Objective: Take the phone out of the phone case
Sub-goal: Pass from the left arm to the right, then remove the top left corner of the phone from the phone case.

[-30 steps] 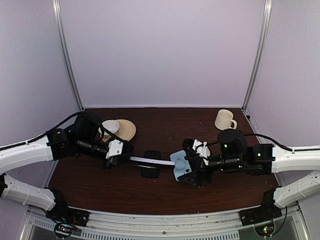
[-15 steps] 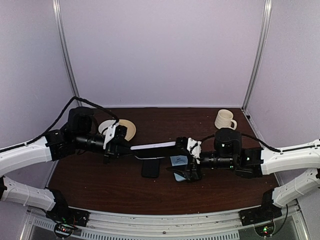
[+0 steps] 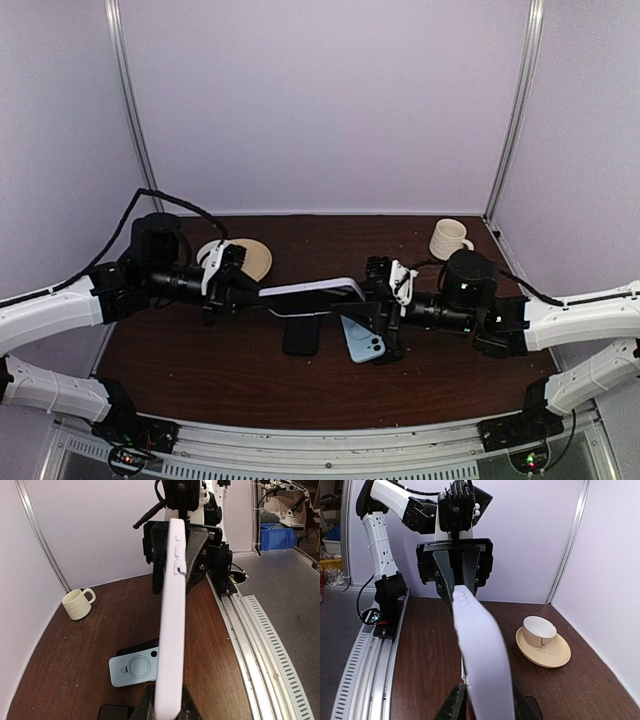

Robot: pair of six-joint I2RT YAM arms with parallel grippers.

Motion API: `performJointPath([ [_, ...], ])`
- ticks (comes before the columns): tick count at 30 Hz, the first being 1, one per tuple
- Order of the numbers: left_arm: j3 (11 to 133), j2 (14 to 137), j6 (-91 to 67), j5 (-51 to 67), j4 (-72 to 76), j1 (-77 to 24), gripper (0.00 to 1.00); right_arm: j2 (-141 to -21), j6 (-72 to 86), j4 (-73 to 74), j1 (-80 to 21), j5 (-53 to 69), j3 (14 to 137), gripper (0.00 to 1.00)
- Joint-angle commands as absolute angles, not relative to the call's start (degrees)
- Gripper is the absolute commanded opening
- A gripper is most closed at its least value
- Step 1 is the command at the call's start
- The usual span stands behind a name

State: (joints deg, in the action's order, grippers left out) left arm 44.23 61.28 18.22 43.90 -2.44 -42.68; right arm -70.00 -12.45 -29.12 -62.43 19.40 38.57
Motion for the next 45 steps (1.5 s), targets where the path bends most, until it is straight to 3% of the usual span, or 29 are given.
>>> performJointPath([
  [1,44.29,59.42,16.32,45.42,5.56,-41.5,0.0,-68.55,-13.04,-30.68,-62.84,20.11,37.49,0.15],
  [5,44.49,59.54,17.67,45.5,4.16,-41.41,0.0,-68.48,-12.98,-30.19,-62.89,21.68,38.16,0.0],
  [8,45.74,59.46,24.01,47.25,-2.13,-41.37,0.02,-68.48,-13.19,-27.37,-62.91,22.75,39.43,0.0],
  [11,45.77,58.3,28.84,47.47,-7.16,-41.39,0.54,-67.79,-14.55,-23.22,-62.84,22.72,40.44,0.0],
  [13,44.36,56.47,31.81,47.53,-8.68,-41.4,0.72,-66.85,-16.84,-20.27,-62.89,21.62,40.77,0.0],
  [14,43.85,55.37,33.64,47.92,-9.92,-41.42,0.75,-66.4,-17.73,-18.36,-62.87,20.71,41.09,0.0],
  [21,45.51,54.29,44.15,53.21,-22.82,-41.4,0.73,-63.85,-22.48,-10.33,-62.84,17.86,41.76,0.0],
  [30,53.93,61.27,42.39,51.89,-26.36,-41.42,0.67,-61.62,-21.45,-10.31,-62.9,14.61,41.84,0.0],
  [36,66.2,70.54,44.72,51.1,-39.3,-41.4,0.58,-58.87,-30.42,-1.45,-62.88,26.89,43.09,0.0],
  [45,61.69,73.07,43.42,57.04,-33.14,-41.37,0.55,-57.96,-31.23,1.59,-62.85,27.0,43.49,0.0],
])
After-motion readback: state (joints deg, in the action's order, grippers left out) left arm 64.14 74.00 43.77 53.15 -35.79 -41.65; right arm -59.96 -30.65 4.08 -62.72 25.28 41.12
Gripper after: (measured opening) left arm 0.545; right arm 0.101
